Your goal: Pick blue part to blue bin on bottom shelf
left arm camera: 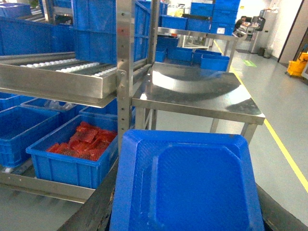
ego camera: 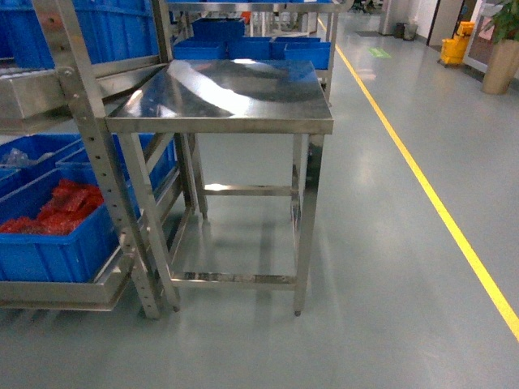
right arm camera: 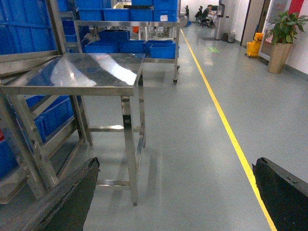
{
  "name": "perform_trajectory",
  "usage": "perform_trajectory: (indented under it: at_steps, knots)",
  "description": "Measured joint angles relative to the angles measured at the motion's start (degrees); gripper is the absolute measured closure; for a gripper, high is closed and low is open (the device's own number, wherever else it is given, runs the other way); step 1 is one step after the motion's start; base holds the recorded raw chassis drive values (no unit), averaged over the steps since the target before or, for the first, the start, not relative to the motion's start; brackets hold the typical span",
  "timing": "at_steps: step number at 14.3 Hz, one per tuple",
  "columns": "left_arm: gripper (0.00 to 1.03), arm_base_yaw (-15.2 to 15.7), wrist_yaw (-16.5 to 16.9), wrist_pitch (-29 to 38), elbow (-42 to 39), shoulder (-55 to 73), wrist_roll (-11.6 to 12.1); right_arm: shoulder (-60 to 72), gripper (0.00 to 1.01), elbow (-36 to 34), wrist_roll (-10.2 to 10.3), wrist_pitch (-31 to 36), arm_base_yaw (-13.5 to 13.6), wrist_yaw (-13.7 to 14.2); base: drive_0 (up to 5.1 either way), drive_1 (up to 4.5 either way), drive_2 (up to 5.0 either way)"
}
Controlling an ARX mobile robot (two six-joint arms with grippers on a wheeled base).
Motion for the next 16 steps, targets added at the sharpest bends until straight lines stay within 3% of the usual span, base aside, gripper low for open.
perform_trajectory:
  at_steps: [14,16]
  knots:
    - [0.60,-0.04,-0.09,-0.22,0.00,0.26,0.00,0.00,0.03,0.00,-0.02,-0.37,0.00,0.00,0.0,4.33,-4.3]
    - [0.60,-0.04,0.07,0.09,0.00,0.22,0.00,0.00,0.03,0.00,0.00,0.07,0.00,0.02,0.0,0.00,0.0]
